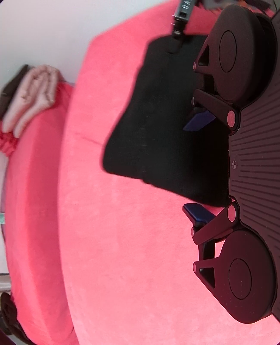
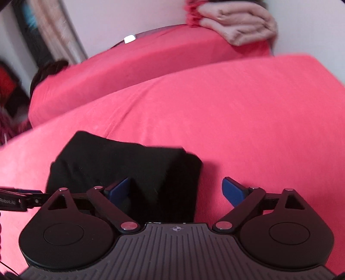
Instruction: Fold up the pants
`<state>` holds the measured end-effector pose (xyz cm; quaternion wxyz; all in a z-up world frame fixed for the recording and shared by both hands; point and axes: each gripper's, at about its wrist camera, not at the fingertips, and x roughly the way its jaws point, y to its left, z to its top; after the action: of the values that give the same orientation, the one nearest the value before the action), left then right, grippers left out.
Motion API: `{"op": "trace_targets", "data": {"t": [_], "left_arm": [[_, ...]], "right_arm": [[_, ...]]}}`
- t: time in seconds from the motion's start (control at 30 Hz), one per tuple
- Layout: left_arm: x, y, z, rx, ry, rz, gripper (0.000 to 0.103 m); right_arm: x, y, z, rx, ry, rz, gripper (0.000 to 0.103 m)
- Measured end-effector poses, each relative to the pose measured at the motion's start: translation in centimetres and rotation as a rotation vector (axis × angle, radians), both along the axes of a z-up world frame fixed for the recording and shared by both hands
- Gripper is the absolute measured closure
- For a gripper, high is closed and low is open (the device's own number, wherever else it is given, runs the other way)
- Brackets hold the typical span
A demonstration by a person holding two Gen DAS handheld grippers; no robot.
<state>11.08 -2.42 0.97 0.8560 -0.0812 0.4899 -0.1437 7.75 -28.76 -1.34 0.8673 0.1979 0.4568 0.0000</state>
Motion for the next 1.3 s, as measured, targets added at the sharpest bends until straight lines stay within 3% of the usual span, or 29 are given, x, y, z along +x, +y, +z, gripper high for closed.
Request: {"op": "trace_targets", "data": {"t": [0.07, 0.13, 0.23, 0.37, 0.47, 0.53, 0.6, 0.63, 0.73, 0.87, 1.03, 1.3], "left_arm": [[0.6, 0.8, 0.5, -0.044, -0.025, -0.001, 0.000], [1.8, 0.8, 0.1, -0.059, -0.022, -0.002, 0.000], [4.3, 0.6, -2.4, -0.143, 0.078, -0.025, 0.000], [6.3, 1.0, -5.4, -0.266, 0.170, -0.020, 0.000], [6.9, 0.7, -6.7, -0.305, 0.193, -0.021, 0.000], [6.9, 0.1, -6.7, -0.301, 0.181, -0.016, 0.000], [6.8, -0.4, -6.3, -0.287, 0.175, -0.018, 0.000], [6.5, -0.6, -5.8, -0.258, 0.163, -0.009, 0.000], [5.1, -0.2, -4.3, -0.223, 0.138, 0.020, 0.000], [1.7, 2.1, -1.7, -0.164, 0.100, 0.136, 0.000], [-5.0, 8.9, 1.6, -0.092, 0.022, 0.379, 0.000], [-16.2, 20.3, 3.5, 0.038, -0.029, 0.809, 0.000]], "right_arm": [[-0.7, -1.4, -0.7, 0.136, 0.015, -0.048, 0.009], [-0.9, -2.0, -1.4, 0.197, 0.050, -0.075, 0.009], [-1.3, -2.6, -2.5, 0.277, 0.054, -0.110, 0.006], [-0.9, -2.2, -2.6, 0.278, 0.042, -0.100, 0.005], [-0.5, -1.9, -2.5, 0.281, 0.037, -0.076, 0.006], [-0.2, -1.4, -2.7, 0.315, 0.050, -0.065, 0.020], [-0.1, -1.0, -2.8, 0.306, 0.047, -0.085, 0.022], [0.0, -0.8, -2.7, 0.302, 0.049, -0.086, 0.032], [0.3, -0.2, -1.7, 0.305, 0.039, -0.071, 0.047], [1.8, 2.0, 1.0, 0.259, 0.008, 0.063, 0.050], [4.8, 8.4, 3.7, 0.282, -0.018, 0.338, 0.050], [8.8, 25.7, 4.7, 0.403, 0.023, 0.821, 0.050]]}}
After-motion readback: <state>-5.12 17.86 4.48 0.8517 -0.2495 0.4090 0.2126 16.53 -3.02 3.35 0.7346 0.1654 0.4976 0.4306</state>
